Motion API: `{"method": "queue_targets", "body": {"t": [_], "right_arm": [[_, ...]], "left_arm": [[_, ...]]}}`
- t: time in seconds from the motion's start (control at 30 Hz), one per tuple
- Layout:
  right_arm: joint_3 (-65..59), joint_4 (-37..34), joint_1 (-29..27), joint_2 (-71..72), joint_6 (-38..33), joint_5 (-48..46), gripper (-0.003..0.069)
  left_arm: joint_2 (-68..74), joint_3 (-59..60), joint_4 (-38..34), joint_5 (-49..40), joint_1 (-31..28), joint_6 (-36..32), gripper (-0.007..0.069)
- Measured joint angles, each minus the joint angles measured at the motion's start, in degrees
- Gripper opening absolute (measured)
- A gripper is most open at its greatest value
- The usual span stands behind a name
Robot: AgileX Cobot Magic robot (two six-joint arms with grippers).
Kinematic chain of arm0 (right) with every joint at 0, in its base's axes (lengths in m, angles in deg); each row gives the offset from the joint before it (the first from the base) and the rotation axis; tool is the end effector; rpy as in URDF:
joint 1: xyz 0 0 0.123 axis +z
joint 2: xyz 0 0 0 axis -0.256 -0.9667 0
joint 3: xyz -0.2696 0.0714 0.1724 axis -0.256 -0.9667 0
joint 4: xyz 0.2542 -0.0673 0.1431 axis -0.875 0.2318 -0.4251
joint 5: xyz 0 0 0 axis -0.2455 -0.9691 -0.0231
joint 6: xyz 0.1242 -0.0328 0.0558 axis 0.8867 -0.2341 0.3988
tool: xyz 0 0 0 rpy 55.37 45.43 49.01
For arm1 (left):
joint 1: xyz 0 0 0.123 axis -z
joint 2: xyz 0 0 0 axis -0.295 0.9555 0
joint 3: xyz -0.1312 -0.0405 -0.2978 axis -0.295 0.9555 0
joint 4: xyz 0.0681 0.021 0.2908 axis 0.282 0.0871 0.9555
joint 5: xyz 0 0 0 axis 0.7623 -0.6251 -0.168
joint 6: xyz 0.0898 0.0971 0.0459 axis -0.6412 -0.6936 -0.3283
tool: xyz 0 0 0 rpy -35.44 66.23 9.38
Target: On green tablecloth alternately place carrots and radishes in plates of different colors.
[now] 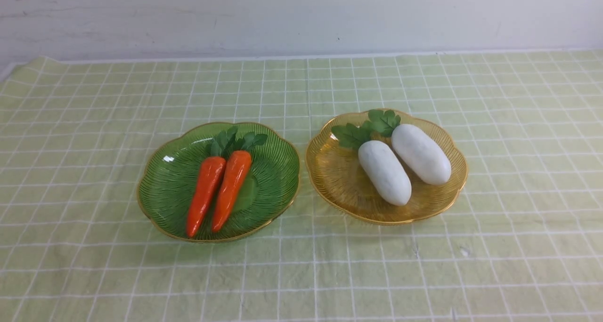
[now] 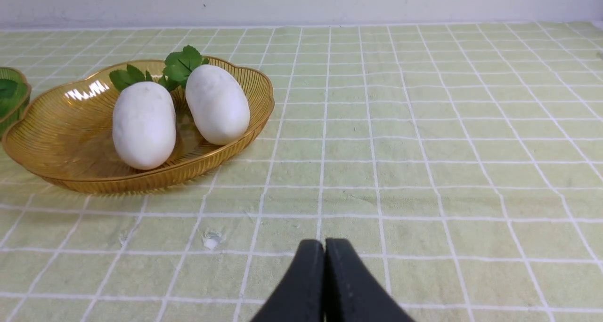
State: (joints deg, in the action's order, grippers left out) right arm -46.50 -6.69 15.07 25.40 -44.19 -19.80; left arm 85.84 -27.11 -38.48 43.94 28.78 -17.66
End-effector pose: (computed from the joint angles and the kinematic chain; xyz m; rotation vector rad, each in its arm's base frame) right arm 0.1045 0.0077 0.1565 -0.0235 1.8709 0.0632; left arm 0.1156 -0.0259 0.3327 0.0250 1.5481 -0.3185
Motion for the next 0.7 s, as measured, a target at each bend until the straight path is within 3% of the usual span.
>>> {"method": "queue_targets", "body": {"t": [0.5,0.7], "right_arm": [[0.0,0.0,0.0,0.0,0.0,0.0,-0.0015],[0.0,0.0,0.0,0.0,0.0,0.0,-0.0015]], "left_arm": [[0.01,0.19,0.53,0.6,0.0,-0.52,-0.0008],[-2.3,4.9,3.78,-7.12,-0.16,-0.7,-0.0008]]}}
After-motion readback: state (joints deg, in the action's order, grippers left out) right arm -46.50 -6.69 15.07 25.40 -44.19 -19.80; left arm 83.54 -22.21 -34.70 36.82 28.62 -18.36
